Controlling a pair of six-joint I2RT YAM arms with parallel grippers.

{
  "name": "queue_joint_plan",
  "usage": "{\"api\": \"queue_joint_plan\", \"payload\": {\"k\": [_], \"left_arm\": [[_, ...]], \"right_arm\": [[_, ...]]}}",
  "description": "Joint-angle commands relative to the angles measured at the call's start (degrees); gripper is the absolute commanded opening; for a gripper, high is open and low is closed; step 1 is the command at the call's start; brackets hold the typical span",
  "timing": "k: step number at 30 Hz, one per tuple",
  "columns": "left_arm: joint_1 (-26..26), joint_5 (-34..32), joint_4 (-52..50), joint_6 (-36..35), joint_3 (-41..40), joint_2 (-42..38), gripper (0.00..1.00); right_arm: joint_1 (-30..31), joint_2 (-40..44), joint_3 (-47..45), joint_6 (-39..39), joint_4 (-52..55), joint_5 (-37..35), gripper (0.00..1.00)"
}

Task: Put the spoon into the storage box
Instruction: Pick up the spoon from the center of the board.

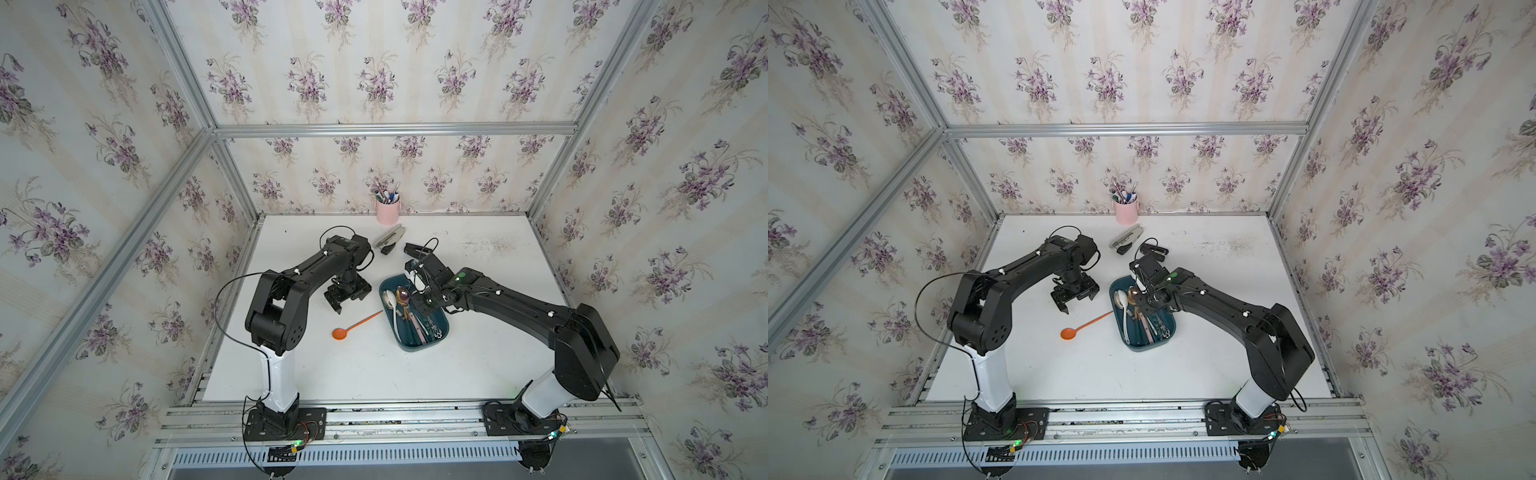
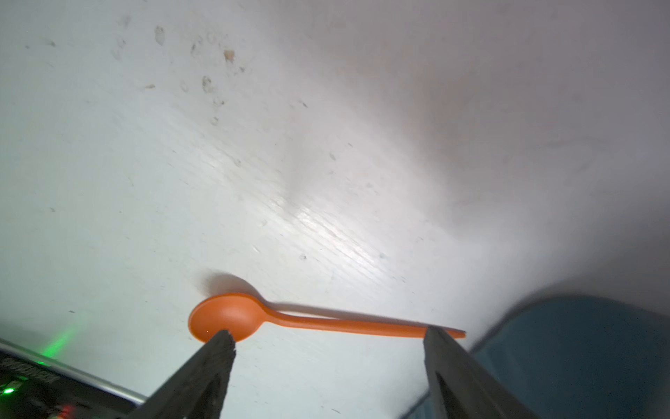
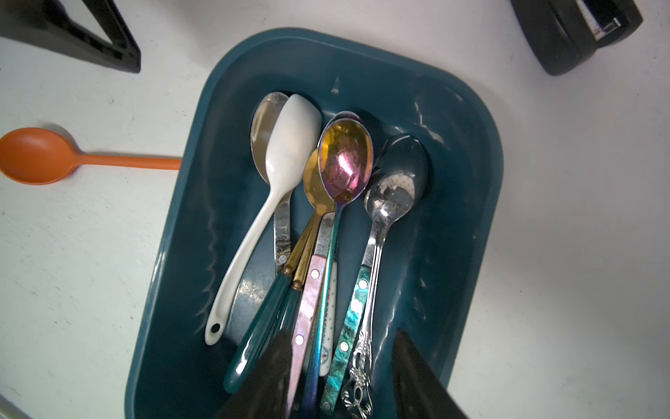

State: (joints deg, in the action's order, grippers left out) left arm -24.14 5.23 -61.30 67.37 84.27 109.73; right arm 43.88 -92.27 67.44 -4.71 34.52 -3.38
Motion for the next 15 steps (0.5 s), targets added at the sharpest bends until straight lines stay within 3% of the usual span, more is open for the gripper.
{"api": "queue_joint_plan", "payload": {"k": [1,6,10,15], "left_arm": [[-0.74,2.0,7.76,13.17,-5.18,-4.66,1.0],[-4.81,-1.44,11.12,29.96,-12.42,-9.71,1.0],[-7.28,-3.64,14.19,38.4,-16.47,-11.99,0.99],[-8.09,-2.95,19.02,43.54,-20.1,-10.8,0.94]], "right_arm": [[-0.02,0.51,-0.61,-0.01,-0.31,-0.02,0.47],[-0.02,1.3,-1.26,1.92,-0.03,-0.13,0.47],[-0.02,1.56,-1.49,2.95,-0.26,0.59,0.47],[-0.02,2.14,-1.65,3.04,-0.68,2.4,0.47]]}}
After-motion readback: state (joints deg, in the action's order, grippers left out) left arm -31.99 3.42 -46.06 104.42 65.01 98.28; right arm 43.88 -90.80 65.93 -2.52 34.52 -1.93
